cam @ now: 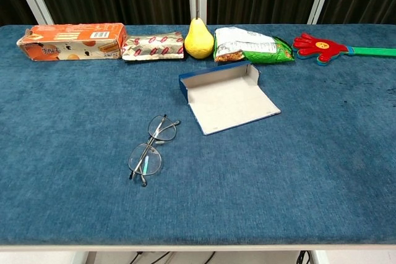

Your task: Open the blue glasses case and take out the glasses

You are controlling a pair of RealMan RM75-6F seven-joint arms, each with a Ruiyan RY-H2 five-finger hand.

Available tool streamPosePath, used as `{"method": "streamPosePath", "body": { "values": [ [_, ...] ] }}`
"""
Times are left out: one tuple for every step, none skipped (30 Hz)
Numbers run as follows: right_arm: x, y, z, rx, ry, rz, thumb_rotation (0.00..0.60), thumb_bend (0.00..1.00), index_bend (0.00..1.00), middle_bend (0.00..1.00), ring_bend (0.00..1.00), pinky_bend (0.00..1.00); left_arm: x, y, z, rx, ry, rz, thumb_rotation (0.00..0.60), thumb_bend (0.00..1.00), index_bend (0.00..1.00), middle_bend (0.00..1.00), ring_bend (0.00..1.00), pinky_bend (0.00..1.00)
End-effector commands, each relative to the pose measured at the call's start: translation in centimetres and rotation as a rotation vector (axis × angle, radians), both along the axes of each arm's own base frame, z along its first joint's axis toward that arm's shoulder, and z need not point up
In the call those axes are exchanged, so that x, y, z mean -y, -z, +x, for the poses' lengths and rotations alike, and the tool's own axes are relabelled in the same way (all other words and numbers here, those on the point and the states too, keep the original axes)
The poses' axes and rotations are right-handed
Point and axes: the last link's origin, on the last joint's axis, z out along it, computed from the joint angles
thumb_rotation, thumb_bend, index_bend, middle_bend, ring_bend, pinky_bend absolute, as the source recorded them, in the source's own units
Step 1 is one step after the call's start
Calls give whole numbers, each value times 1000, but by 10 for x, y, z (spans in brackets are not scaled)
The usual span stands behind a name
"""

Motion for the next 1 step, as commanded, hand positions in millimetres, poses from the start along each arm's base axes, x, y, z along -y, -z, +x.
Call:
{"method": "streamPosePath", "body": {
  "values": [
    [-18, -5, -12, 13, 19, 4, 600, 159, 0, 87, 0, 0, 0, 0, 0, -1, 0, 0, 600, 257, 576, 519, 303, 343]
  ]
}}
